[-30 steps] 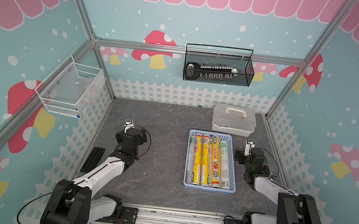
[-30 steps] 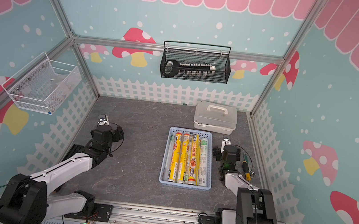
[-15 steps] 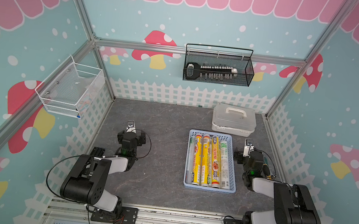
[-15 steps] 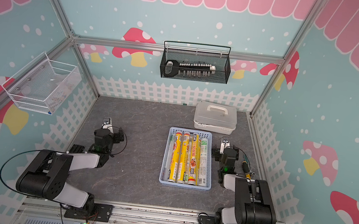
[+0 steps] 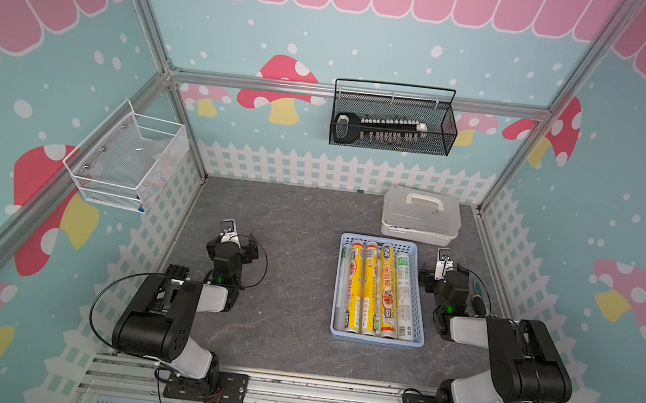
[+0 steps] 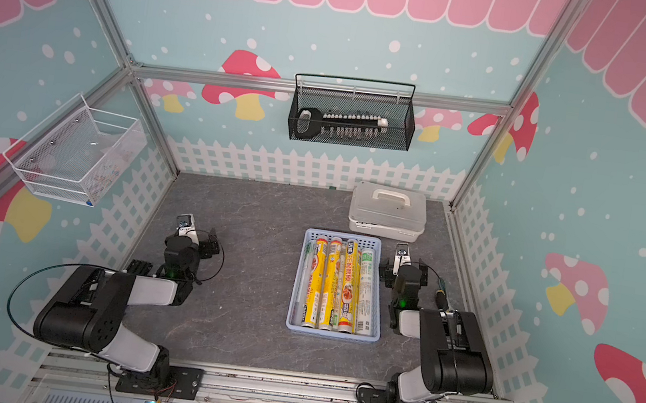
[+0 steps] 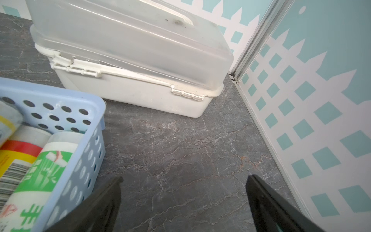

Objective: Put the plastic wrap into the basket
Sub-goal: Reset both arms

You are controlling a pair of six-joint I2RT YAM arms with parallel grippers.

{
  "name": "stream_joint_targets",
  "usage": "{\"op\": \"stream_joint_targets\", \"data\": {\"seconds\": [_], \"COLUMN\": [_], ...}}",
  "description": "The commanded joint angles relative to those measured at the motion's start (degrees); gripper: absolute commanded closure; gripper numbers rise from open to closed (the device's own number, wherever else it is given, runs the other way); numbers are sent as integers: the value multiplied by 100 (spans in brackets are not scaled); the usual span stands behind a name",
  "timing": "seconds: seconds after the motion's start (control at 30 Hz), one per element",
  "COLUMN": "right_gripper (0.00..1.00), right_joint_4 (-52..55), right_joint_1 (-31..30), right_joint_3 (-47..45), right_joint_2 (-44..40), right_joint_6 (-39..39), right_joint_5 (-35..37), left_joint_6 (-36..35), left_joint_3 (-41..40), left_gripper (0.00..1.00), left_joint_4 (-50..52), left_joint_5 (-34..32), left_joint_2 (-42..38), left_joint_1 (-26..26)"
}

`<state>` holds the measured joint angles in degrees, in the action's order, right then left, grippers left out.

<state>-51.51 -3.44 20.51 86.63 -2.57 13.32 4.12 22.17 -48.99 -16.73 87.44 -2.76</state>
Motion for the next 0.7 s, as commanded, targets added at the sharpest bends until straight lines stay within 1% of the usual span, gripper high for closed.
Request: {"op": "stream_joint_targets", "data": {"seconds": [0.0,0.67], "right_gripper": [1,1], "right_joint_4": [109,72], "right_joint_1": [-122,-122], "right_joint_3": [93,76], "right_joint_2": [55,56], "right_joint_6": [-17,-33], "right_joint_5": [-103,-102], "left_joint_6": [28,40], "left_joint_3": [0,54], "left_gripper": [1,1], "left_joint_4": [-152,-75], "left_joint_5": [8,8], "left_joint_2": [26,54], "left_joint_1": [-17,-18]}}
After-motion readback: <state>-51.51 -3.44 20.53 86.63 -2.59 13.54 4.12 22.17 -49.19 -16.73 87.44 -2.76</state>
